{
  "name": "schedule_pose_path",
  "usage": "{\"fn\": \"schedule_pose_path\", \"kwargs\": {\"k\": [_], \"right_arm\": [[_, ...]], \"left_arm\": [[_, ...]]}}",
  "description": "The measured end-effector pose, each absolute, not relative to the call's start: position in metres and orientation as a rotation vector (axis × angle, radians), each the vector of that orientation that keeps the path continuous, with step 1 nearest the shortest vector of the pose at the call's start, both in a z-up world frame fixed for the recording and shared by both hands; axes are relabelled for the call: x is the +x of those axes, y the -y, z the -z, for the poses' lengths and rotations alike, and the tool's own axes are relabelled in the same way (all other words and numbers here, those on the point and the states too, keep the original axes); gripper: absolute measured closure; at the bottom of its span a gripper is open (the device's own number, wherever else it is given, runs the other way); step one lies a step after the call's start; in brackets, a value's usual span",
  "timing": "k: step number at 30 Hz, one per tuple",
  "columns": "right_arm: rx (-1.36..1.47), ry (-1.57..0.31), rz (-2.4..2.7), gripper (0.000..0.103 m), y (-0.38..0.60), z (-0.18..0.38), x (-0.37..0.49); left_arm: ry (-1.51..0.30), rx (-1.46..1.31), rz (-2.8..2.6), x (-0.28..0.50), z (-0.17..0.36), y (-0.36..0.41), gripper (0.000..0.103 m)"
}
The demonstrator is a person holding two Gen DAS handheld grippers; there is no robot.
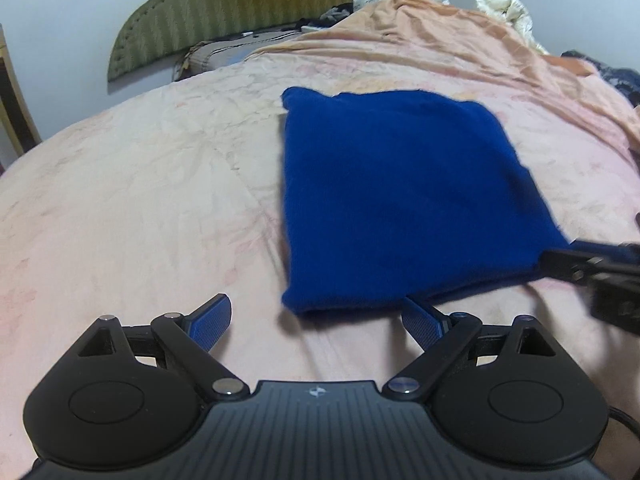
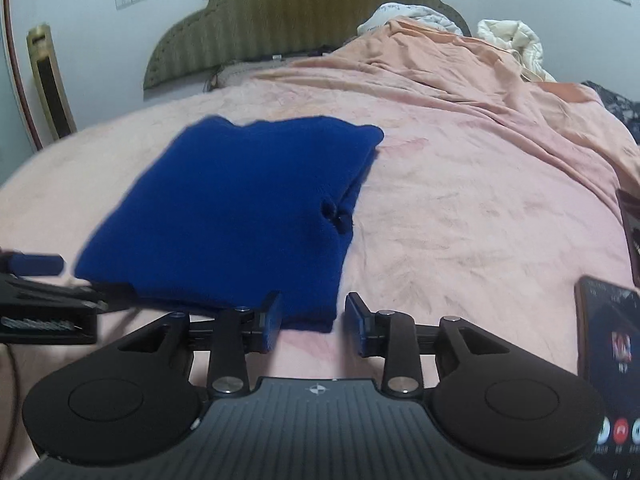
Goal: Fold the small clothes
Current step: 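Open both grippers and pull them back from the folded sweater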
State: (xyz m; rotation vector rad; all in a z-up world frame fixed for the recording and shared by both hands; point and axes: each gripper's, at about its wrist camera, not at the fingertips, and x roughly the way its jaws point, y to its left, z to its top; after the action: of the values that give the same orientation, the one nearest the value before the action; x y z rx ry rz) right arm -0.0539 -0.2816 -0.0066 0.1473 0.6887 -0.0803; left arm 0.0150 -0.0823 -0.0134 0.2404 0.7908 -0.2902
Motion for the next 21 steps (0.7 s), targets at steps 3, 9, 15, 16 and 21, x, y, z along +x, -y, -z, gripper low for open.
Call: {"fn": "schedule_pose_path", "kwargs": {"k": [3,9,15,16,21], "right_arm": [[0.156,-0.666,0.06,0.055,0.277,-0.001,-0.063],[0.141,-0.659,0.06,0.049,0.268,-0.006,-0.072],[0.135,-0.666,0.047,0.033,0.259,-0.003,-0.079],[0.135,-0.665,0.045,0.03,0.258,-0.002,-0.08],[0.128,-0.66,0.047,0.018,0.253,-0.001,-0.083]], "left_arm": [[-0.807,0.247,0.286,0.013,0.016,0.083,0.01],[-0.818,0.236,0.283,0.008,0.017,0.08,0.01],[-0.841,0.212,0.273,0.006,0.019,0.076,0.01],[-0.842,0.213,0.271,0.005,0.019,0.077,0.01],[-0.837,0.227,0.256,0.003,0.02,0.08,0.01]]}}
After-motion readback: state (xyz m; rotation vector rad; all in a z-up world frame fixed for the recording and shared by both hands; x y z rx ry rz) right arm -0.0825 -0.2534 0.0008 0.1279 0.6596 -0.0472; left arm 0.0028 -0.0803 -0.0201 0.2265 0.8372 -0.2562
